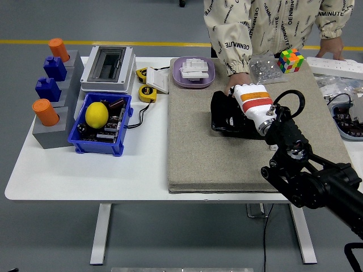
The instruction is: Pick the rag up,wipe the panel,place it on the desk
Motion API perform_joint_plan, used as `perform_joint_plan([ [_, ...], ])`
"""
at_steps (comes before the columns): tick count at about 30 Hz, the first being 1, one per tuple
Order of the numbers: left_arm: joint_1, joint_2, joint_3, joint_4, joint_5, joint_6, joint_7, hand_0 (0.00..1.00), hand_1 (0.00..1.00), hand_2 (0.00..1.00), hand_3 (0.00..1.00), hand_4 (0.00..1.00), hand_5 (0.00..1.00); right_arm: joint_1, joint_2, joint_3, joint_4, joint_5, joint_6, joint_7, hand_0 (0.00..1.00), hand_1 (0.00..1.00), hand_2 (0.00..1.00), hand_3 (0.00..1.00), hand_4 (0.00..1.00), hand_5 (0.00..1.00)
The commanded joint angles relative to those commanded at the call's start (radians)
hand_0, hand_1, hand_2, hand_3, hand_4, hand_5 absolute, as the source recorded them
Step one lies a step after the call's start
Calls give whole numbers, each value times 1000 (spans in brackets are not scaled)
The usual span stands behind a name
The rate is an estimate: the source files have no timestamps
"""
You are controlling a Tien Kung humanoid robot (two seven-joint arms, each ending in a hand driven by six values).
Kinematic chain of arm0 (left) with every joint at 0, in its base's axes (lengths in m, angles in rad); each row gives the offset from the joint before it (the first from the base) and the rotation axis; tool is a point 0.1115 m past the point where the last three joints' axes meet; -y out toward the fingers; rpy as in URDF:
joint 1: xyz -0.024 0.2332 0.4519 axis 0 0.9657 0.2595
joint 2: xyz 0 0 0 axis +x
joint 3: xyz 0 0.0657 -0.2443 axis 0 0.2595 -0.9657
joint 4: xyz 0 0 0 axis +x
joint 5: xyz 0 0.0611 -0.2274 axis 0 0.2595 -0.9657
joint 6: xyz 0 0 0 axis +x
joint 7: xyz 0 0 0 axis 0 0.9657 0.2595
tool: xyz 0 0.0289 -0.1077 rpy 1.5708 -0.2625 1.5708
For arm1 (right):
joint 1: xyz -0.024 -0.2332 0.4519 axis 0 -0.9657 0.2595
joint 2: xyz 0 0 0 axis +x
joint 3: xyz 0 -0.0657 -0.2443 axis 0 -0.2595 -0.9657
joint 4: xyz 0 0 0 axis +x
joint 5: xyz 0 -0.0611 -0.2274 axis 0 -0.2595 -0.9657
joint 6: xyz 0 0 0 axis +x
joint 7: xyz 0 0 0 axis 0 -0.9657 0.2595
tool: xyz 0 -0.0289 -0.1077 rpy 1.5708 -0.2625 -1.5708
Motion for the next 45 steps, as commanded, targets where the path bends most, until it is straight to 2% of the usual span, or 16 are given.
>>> perform_joint_plan([
  [6,10,0,-10,2,4,1,0,604,642,657,560,628,445,-32,-72,32,9,-9,4,0,269,354,408,415,944,2],
  [16,9,-1,-12,-2,6,0,-1,604,642,657,560,627,445,-81,-167,101,3,-24,8,2,268,354,408,415,944,2],
  [23,14,-1,-15,0,7,0,0,604,642,656,561,627,445,-107,-209,146,-3,-34,10,1,268,354,409,415,944,2],
  [27,14,-2,-17,0,8,0,0,604,642,656,561,627,445,-109,-216,156,-2,-37,11,1,268,354,409,415,944,2],
  [32,12,-2,-17,-2,9,0,-1,605,642,657,560,627,445,-104,-205,150,6,-39,9,1,268,355,409,415,945,2],
  [45,14,-1,-19,2,9,0,0,604,642,657,560,628,446,-80,-136,113,29,-42,5,-4,268,355,408,415,945,2],
])
